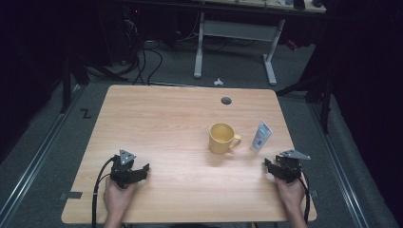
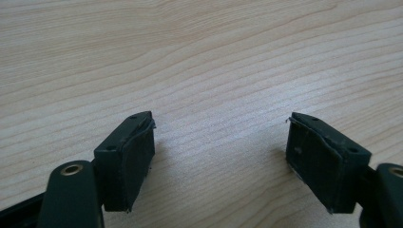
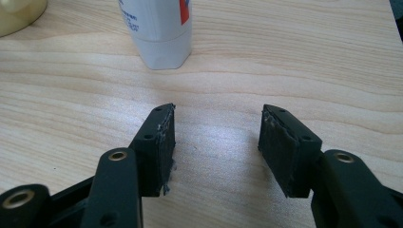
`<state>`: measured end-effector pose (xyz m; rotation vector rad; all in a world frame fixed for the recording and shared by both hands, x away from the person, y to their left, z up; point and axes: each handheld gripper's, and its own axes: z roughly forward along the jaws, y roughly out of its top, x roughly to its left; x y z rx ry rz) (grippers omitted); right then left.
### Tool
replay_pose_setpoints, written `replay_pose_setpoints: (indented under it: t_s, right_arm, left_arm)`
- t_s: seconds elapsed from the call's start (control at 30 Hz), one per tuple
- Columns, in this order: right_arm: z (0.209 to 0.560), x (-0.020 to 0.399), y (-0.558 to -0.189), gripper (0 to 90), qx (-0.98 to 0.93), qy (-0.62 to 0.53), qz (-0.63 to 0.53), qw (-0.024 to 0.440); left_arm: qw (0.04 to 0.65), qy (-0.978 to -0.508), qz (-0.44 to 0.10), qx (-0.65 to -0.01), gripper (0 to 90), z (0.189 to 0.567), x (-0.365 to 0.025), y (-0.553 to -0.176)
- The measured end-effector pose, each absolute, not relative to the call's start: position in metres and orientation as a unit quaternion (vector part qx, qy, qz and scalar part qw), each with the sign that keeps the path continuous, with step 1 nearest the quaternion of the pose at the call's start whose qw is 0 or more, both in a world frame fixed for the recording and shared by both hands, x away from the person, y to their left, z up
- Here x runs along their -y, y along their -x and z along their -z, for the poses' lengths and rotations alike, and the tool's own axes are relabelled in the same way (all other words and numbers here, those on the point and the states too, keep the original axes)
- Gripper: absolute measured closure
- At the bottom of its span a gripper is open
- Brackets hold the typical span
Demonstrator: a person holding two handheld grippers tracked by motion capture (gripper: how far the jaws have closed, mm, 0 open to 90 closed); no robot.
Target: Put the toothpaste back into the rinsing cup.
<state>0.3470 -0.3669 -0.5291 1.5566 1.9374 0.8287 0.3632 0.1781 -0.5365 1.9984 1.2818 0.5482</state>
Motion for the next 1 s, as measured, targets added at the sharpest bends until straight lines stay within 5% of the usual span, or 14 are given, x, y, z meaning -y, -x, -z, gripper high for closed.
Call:
replay_pose_setpoints:
  t_s: [1.0]
  right_arm:
    - [0.5292, 0.3654, -0.3465, 40.9, -0.718, -0.57, -0.305, 0.256]
  left_arm:
    - [0.345, -0.77, -0.211, -0.494, 24.7, 0.5364, -0.1782, -0.3633]
